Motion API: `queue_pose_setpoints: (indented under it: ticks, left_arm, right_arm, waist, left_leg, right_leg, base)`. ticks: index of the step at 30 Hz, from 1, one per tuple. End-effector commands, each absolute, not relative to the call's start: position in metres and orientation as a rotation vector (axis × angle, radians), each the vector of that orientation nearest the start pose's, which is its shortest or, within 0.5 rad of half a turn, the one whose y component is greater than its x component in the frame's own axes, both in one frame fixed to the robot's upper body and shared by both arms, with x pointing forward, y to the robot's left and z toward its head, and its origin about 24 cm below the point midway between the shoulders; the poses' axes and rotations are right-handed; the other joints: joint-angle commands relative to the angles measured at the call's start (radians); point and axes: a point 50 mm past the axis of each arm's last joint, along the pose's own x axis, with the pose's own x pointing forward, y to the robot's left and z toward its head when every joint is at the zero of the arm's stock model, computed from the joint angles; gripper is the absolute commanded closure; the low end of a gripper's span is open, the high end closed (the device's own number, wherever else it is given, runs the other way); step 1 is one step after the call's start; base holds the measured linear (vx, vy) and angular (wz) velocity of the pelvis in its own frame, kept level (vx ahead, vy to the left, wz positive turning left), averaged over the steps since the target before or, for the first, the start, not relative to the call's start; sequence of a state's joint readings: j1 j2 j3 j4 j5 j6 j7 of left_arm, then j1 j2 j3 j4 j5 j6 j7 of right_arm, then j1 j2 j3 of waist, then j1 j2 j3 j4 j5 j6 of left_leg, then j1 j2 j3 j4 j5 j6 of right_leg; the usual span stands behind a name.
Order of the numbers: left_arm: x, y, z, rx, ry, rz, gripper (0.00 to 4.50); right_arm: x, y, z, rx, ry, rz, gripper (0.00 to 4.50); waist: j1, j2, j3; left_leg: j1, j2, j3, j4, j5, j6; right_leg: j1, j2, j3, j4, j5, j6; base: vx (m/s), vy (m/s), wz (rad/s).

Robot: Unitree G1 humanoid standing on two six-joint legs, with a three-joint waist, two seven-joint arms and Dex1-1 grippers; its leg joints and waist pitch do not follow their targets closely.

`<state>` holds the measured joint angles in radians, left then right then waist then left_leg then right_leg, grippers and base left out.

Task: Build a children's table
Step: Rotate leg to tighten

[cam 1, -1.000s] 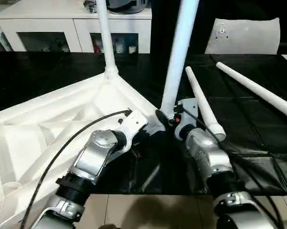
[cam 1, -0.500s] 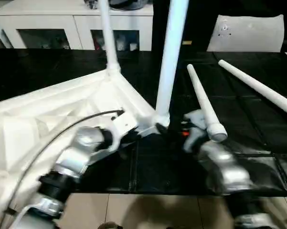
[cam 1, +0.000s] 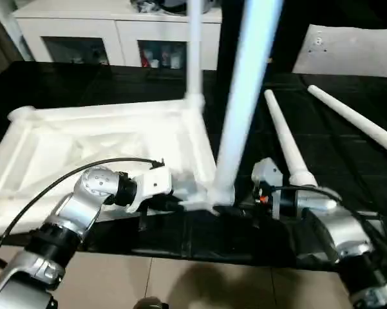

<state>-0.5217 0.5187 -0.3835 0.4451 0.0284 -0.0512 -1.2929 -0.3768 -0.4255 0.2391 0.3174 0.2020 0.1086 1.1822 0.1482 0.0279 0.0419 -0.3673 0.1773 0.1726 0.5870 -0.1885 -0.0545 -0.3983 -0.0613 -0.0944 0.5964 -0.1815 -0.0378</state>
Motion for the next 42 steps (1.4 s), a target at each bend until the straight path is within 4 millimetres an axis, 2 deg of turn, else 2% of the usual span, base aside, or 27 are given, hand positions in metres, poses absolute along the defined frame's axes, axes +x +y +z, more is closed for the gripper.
queue_pose_setpoints:
  ticks: [1,5,10,18,23,24,25,27,29,30,31,32,33,34,35,36,37,38,39,40,41,42]
  left_arm:
    - [0.291,0.147,0.054,0.706,0.448,-1.597,4.50]
    - [0.290,0.147,0.053,0.730,0.459,-1.632,4.50]
    - [0.289,0.150,0.052,0.749,0.468,-1.671,4.50]
    - [0.289,0.151,0.050,0.754,0.465,-1.668,4.50]
    - [0.289,0.152,0.048,0.739,0.465,-1.655,4.50]
    - [0.289,0.149,0.048,0.691,0.449,-1.631,4.50]
    - [0.290,0.148,0.048,0.674,0.443,-1.621,4.50]
    - [0.291,0.146,0.050,0.638,0.428,-1.583,4.50]
    - [0.294,0.143,0.051,0.613,0.412,-1.530,4.50]
    - [0.297,0.140,0.050,0.599,0.405,-1.468,4.50]
    - [0.299,0.138,0.050,0.592,0.401,-1.426,4.50]
    - [0.302,0.135,0.050,0.557,0.396,-1.358,4.50]
    - [0.303,0.131,0.051,0.526,0.384,-1.322,4.50]
    - [0.305,0.125,0.051,0.504,0.373,-1.273,4.50]
    - [0.307,0.120,0.052,0.489,0.370,-1.232,4.50]
    - [0.308,0.118,0.052,0.481,0.368,-1.205,4.50]
    - [0.310,0.114,0.052,0.469,0.367,-1.164,4.50]
    - [0.313,0.106,0.054,0.443,0.361,-1.091,4.50]
    - [0.317,0.097,0.057,0.408,0.351,-1.013,4.50]
    - [0.317,0.097,0.057,0.408,0.351,-1.013,4.50]
    - [0.320,0.091,0.060,0.388,0.341,-0.964,4.50]
    - [0.322,0.086,0.063,0.375,0.333,-0.936,4.50]
  right_arm:
    - [0.282,-0.141,0.056,-0.248,0.295,1.409,0.02]
    - [0.282,-0.141,0.057,-0.245,0.314,1.452,0.39]
    - [0.280,-0.140,0.058,-0.229,0.354,1.539,0.78]
    - [0.276,-0.135,0.052,-0.202,0.365,1.562,1.49]
    - [0.269,-0.130,0.048,-0.151,0.366,1.565,1.70]
    - [0.266,-0.126,0.045,-0.092,0.364,1.545,1.71]
    - [0.266,-0.124,0.044,-0.071,0.363,1.535,1.73]
    - [0.266,-0.120,0.043,-0.008,0.353,1.483,1.74]
    - [0.269,-0.113,0.041,0.050,0.337,1.393,1.75]
    - [0.272,-0.107,0.038,0.062,0.330,1.322,1.75]
    - [0.274,-0.103,0.035,0.065,0.326,1.278,1.75]
    - [0.277,-0.098,0.031,0.059,0.325,1.206,1.77]
    - [0.279,-0.095,0.029,0.065,0.331,1.158,1.77]
    - [0.282,-0.089,0.026,0.091,0.337,1.090,1.78]
    - [0.285,-0.085,0.025,0.111,0.344,1.040,1.78]
    - [0.286,-0.082,0.024,0.122,0.349,1.009,1.78]
    - [0.288,-0.078,0.022,0.135,0.356,0.965,1.78]
    - [0.292,-0.072,0.021,0.151,0.370,0.898,1.78]
    - [0.296,-0.065,0.019,0.166,0.387,0.828,1.78]
    - [0.296,-0.065,0.019,0.166,0.387,0.828,1.78]
    - [0.299,-0.061,0.019,0.186,0.397,0.780,1.78]
    - [0.301,-0.058,0.019,0.207,0.407,0.751,1.78]
  waist:
    - [-0.001,-0.011,-0.060]
    - [0.003,-0.011,-0.062]
    - [0.008,-0.016,-0.064]
    - [0.018,-0.012,-0.065]
    - [0.020,-0.011,-0.065]
    - [0.021,-0.007,-0.065]
    - [0.021,-0.009,-0.065]
    - [0.019,-0.007,-0.065]
    - [0.013,-0.007,-0.058]
    - [0.011,-0.003,-0.057]
    - [0.004,-0.006,-0.049]
    - [0.000,-0.006,-0.047]
    - [-0.011,-0.002,-0.037]
    - [-0.025,-0.010,-0.032]
    - [-0.034,-0.009,-0.032]
    - [-0.040,-0.005,-0.034]
    - [-0.054,0.000,-0.033]
    - [-0.068,0.005,-0.032]
    - [-0.074,0.006,-0.032]
    - [-0.086,0.008,-0.032]
    - [-0.090,0.003,-0.035]
    - [-0.092,0.004,-0.036]
  left_leg:
    - [0.011,0.064,-0.018,-0.064,-0.168,0.068]
    - [0.012,0.068,-0.019,-0.063,-0.153,0.066]
    - [0.009,0.065,-0.017,-0.061,-0.138,0.072]
    - [0.011,0.067,-0.018,-0.061,-0.145,0.061]
    - [0.012,0.065,-0.018,-0.060,-0.152,0.056]
    - [0.011,0.066,-0.019,-0.061,-0.153,0.055]
    - [0.012,0.067,-0.019,-0.061,-0.151,0.053]
    - [0.011,0.068,-0.019,-0.063,-0.160,0.048]
    - [0.011,0.064,-0.021,-0.068,-0.200,0.036]
    - [0.012,0.066,-0.022,-0.071,-0.212,0.026]
    - [0.020,0.062,-0.023,-0.073,-0.262,0.011]
    - [0.025,0.060,-0.024,-0.074,-0.282,0.000]
    - [0.036,0.051,-0.027,-0.073,-0.341,-0.010]
    - [0.044,0.048,-0.031,-0.071,-0.379,-0.021]
    - [0.048,0.044,-0.037,-0.070,-0.407,-0.023]
    - [0.048,0.048,-0.039,-0.073,-0.416,-0.027]
    - [0.046,0.052,-0.045,-0.080,-0.449,-0.029]
    - [0.053,0.058,-0.049,-0.086,-0.495,-0.034]
    - [0.056,0.058,-0.051,-0.086,-0.522,-0.034]
    - [0.050,0.062,-0.058,-0.091,-0.556,-0.040]
    - [0.051,0.060,-0.057,-0.092,-0.560,-0.037]
    - [0.053,0.058,-0.056,-0.091,-0.554,-0.034]
  right_leg:
    - [0.052,-0.100,0.062,-0.069,-0.255,-0.145]
    - [0.049,-0.100,0.062,-0.065,-0.231,-0.152]
    - [0.053,-0.101,0.061,-0.063,-0.224,-0.150]
    - [0.050,-0.101,0.061,-0.063,-0.233,-0.147]
    - [0.050,-0.101,0.061,-0.065,-0.240,-0.144]
    - [0.050,-0.101,0.062,-0.064,-0.241,-0.143]
    - [0.051,-0.102,0.062,-0.064,-0.235,-0.144]
    - [0.051,-0.102,0.061,-0.065,-0.240,-0.145]
    - [0.050,-0.103,0.059,-0.075,-0.325,-0.129]
    - [0.048,-0.104,0.061,-0.076,-0.348,-0.125]
    - [0.042,-0.105,0.059,-0.091,-0.440,-0.104]
    - [0.040,-0.107,0.058,-0.094,-0.484,-0.095]
    - [0.033,-0.108,0.050,-0.114,-0.613,-0.062]
    - [0.033,-0.111,0.040,-0.129,-0.707,-0.027]
    - [0.035,-0.111,0.028,-0.141,-0.752,0.004]
    - [0.037,-0.112,0.028,-0.139,-0.741,0.005]
    - [0.042,-0.108,0.017,-0.141,-0.714,0.005]
    - [0.043,-0.105,0.007,-0.143,-0.672,-0.005]
    - [0.045,-0.104,-0.003,-0.145,-0.657,-0.004]
    - [0.054,-0.109,-0.009,-0.141,-0.633,-0.004]
    - [0.056,-0.112,-0.006,-0.142,-0.617,-0.003]
    - [0.054,-0.114,-0.003,-0.142,-0.609,-0.008]
  base:
    - [0.000,0.000,0.00]
    - [0.000,0.000,0.00]
    - [0.000,0.000,0.00]
    - [0.000,0.000,0.00]
    - [0.000,0.000,0.00]
    - [0.000,0.000,0.00]
    - [0.000,0.000,0.00]
    - [0.000,0.000,0.00]
    - [0.000,0.000,0.00]
    - [0.000,0.000,0.00]
    - [0.000,0.000,0.00]
    - [0.000,0.000,0.00]
    - [0.000,0.000,0.00]
    - [0.000,0.000,0.00]
    - [0.000,0.000,0.00]
    - [0.000,0.000,0.00]
    - [0.000,0.000,0.00]
    - [0.000,0.000,0.00]
    - [-0.018,0.061,-0.08]
    - [-0.016,0.063,-0.09]
    - [-0.016,0.063,-0.09]
    - [-0.009,0.055,-0.05]
